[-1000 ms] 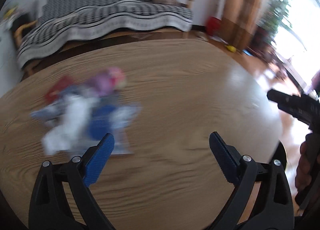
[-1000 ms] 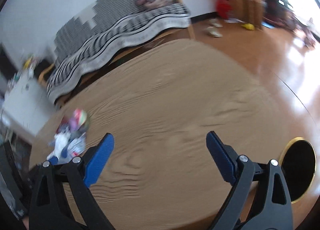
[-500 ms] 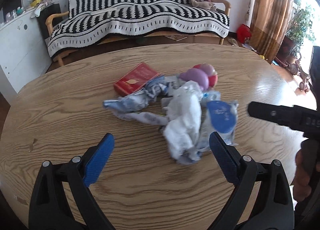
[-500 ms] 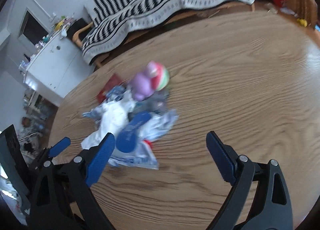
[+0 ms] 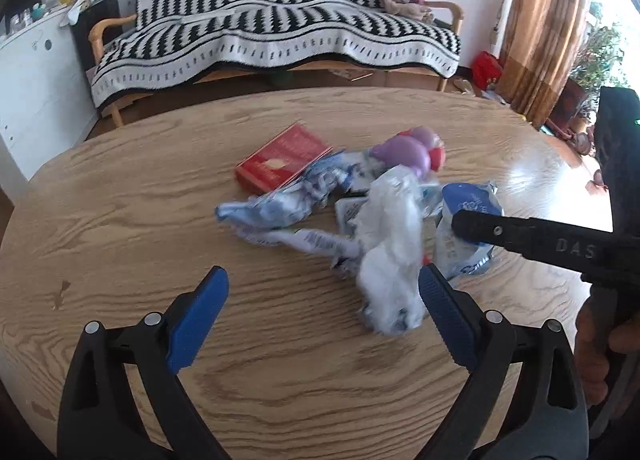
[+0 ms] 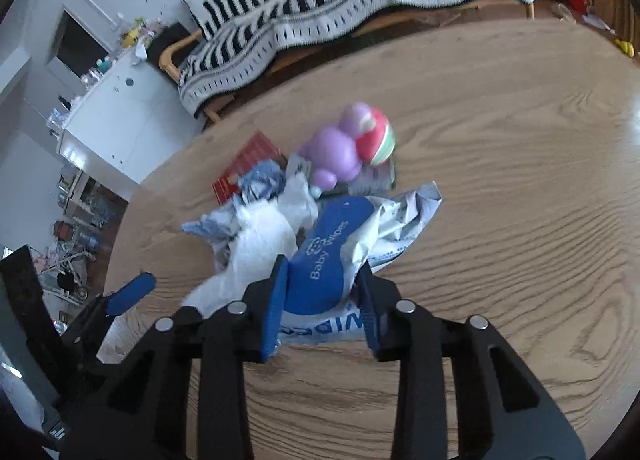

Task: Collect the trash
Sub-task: 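Grasp the clear plastic bag with the left tool while the right tool grasps the blue wipes pack, then carry both items over the black bin and open both tools to drop them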

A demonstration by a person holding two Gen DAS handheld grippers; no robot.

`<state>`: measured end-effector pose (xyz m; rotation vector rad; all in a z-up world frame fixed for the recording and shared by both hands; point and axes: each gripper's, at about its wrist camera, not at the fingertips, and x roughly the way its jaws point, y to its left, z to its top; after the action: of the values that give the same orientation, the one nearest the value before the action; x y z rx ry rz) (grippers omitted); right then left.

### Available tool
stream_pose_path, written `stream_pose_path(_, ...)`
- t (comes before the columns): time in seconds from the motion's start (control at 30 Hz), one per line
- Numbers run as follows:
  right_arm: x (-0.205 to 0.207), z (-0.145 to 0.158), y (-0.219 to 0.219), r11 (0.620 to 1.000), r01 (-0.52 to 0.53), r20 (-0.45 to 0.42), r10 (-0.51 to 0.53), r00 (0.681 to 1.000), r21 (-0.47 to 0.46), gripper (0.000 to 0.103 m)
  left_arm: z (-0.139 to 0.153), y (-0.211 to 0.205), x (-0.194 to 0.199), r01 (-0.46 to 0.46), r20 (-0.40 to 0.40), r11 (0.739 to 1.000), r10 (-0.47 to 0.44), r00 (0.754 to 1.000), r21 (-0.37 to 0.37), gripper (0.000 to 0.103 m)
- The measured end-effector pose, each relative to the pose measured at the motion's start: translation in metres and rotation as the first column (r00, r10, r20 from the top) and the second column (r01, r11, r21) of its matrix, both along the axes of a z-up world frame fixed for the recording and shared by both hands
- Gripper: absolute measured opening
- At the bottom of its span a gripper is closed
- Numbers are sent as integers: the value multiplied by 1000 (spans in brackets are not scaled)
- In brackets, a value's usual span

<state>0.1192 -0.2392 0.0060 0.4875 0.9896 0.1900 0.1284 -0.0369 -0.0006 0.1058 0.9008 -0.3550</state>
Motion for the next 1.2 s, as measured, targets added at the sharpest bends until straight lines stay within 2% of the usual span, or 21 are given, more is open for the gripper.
stream_pose_path(0.1, -7, 11, -17, 1000, 28, 26, -28, 999, 6, 33, 2, -17, 0, 31, 26, 999, -31, 999, 9, 93)
stream_pose_path(0.27, -18, 17, -45, 998, 67, 31, -67, 997, 1, 33, -5, -51, 7, 74, 53, 994, -78, 996, 76, 92)
stream_pose_path(0.33, -21, 17, -52, 998, 68, 28, -68, 997, -4, 33, -12, -64, 12, 87, 50, 990, -93, 994, 110, 88)
stream_pose_path(0.37, -23, 18, -53, 998, 68, 27, -68, 997, -7, 33, -14, -67, 14, 88, 44, 989, -94, 995, 119, 81)
stream_pose_path(0.43, -28, 19, -56, 998, 67, 31, -67, 997, -13, 33, -21, -72, 19, 86, 14, 986, -89, 996, 139, 55)
stream_pose_path(0.47, -30, 21, -57, 998, 68, 34, -67, 997, -16, 33, -23, -73, 20, 79, -1, 986, -80, 997, 145, 27)
stream_pose_path(0.5, -33, 23, -58, 997, 69, 38, -68, 997, -19, 33, -22, -70, 21, 58, -16, 990, -56, 998, 132, 19)
stream_pose_path(0.57, -38, 26, -63, 997, 74, 47, -73, 996, -21, 33, -13, -66, 19, 46, -17, 996, -45, 999, 81, 16)
stream_pose_path(0.67, -46, 30, -72, 996, 88, 55, -87, 995, -20, 33, 8, -65, 7, 47, 41, 997, -50, 998, 55, 13)
stream_pose_path(0.87, -68, 39, -96, 992, 125, 67, -122, 990, -34, 33, 31, -77, -7, 62, 71, 998, -61, 996, -1, 13)
stream_pose_path(1.07, -104, 40, -141, 977, 198, 63, -193, 979, -76, 33, 37, -125, -28, 144, 73, 989, -142, 987, -18, 13)
stream_pose_path(1.2, -140, 38, -183, 956, 268, 62, -263, 963, -116, 33, 37, -176, -51, 231, 71, 973, -229, 971, -19, 13)
